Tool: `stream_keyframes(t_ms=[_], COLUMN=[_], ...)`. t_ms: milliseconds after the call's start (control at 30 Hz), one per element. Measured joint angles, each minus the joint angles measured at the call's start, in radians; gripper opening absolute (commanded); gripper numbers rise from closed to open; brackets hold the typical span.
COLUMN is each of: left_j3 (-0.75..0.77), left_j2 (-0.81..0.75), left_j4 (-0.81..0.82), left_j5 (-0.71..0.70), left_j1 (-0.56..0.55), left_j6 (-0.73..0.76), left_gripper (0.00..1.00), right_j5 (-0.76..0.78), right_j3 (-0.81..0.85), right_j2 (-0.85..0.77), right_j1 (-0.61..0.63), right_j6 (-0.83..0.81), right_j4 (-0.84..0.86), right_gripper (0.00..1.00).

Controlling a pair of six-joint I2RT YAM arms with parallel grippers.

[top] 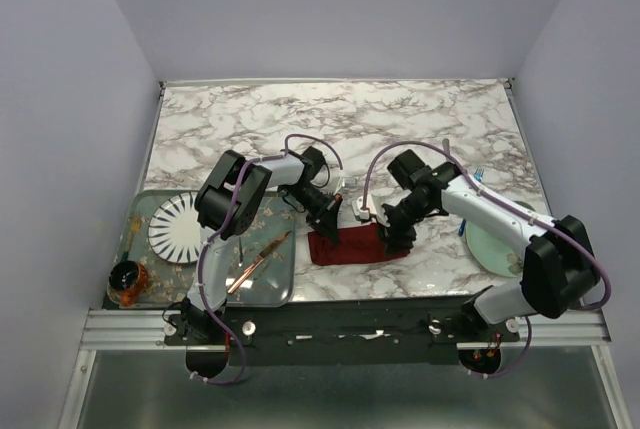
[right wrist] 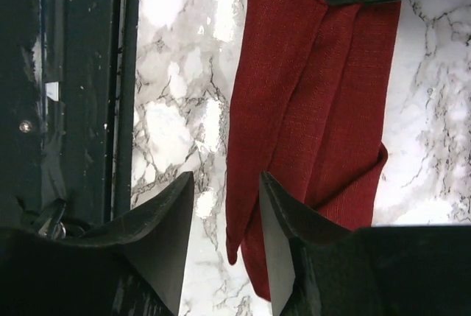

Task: Fold the napkin into a case and place the utensils inside
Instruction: Smooth out the smaller rectangle-folded napkin at the center of the board.

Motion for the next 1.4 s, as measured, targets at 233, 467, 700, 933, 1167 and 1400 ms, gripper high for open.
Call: stream_keyframes(t_ms=[233,467,700,933,1167,1400], left_j3=[0.001,0.005,0.01,0.013,0.013,0.022], left_j2=[0.005,0.007,0.011,0.014,0.014,0.017], left_j4=[-0.004,-0.009,-0.017,-0.024,-0.032,-0.047], left_j5=[0.011,0.012,0.013,0.014,0.014,0.013], left_j1=[0.003,0.003,0.004,0.006,0.009,0.014], left_j6=[0.013,0.019,0.021,0.027,0.04,0.061], left_gripper=[0.0,0.0,0.0,0.0,0.07,0.2], right_j5=[0.058,0.105,0.113,0.129,0.16,0.183], right_j3=[-0.016,-0.024,-0.034,-0.044,-0.008,0.041], right_j2=[0.043,0.094,0.096,0.101,0.118,0.186], right_j1=[0.034,0.044,0.065,0.076,0.076,0.076], right_j6=[0.001,0.0,-0.011,-0.02,0.017,0.063], right_j4=[0.082,0.13,0.135,0.143,0.146,0.148], right_gripper=[0.47,0.44,0.37,0.01,0.01,0.01])
